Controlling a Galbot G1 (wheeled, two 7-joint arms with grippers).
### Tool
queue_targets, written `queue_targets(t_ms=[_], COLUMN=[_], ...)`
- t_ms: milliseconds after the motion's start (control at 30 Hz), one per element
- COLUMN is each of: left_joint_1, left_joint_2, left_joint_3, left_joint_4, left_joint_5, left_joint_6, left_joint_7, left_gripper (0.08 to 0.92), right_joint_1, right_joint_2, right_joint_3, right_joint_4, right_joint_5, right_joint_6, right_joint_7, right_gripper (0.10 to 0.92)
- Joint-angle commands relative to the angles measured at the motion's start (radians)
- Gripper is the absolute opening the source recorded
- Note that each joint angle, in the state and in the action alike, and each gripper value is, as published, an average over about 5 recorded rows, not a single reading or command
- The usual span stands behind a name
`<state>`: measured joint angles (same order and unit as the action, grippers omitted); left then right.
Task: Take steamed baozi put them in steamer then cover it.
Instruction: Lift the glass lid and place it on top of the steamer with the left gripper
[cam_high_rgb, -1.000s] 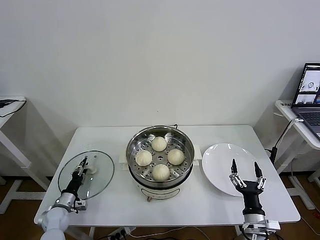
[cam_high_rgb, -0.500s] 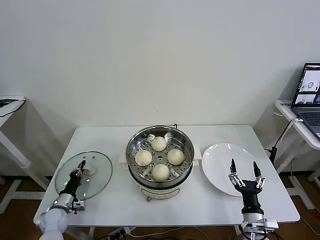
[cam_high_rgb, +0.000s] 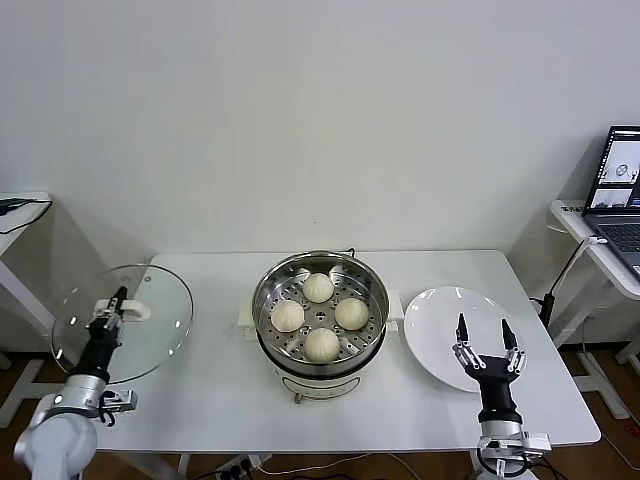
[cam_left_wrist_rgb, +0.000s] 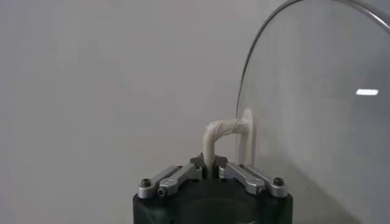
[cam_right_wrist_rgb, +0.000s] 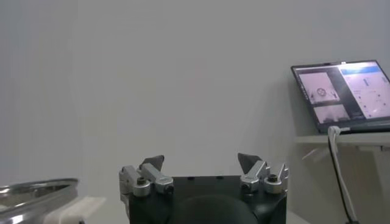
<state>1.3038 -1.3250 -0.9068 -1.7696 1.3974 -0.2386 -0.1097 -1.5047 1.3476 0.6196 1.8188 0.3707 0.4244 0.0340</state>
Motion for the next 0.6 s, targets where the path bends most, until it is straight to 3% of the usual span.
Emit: queue_targets(t_ms=[33, 267, 600], left_joint_1=[0.198, 0.108, -0.110], left_joint_2=[0.101, 0.137, 0.105], left_joint_3=[0.187, 0.483, 0.818], left_joint_4=[-0.512, -0.563, -0.449], left_joint_5=[-0.201, -0.116, -0.014], left_joint_6=[0.377, 0.618, 0.747], left_joint_7=[0.225, 0.334, 0.426], left_gripper=[0.198, 0.198, 0.198], right_joint_1=[0.008, 0.009, -0.007], right_joint_2=[0.000, -0.002, 0.008], right_joint_3=[0.001, 0.012, 0.028], right_joint_4=[-0.009, -0.005, 0.012], right_joint_5=[0.000, 0.005, -0.001], right_joint_6=[0.003, 0.007, 0.008], right_joint_7=[0.000, -0.001, -0.001], right_gripper=[0.823, 0.823, 0.823])
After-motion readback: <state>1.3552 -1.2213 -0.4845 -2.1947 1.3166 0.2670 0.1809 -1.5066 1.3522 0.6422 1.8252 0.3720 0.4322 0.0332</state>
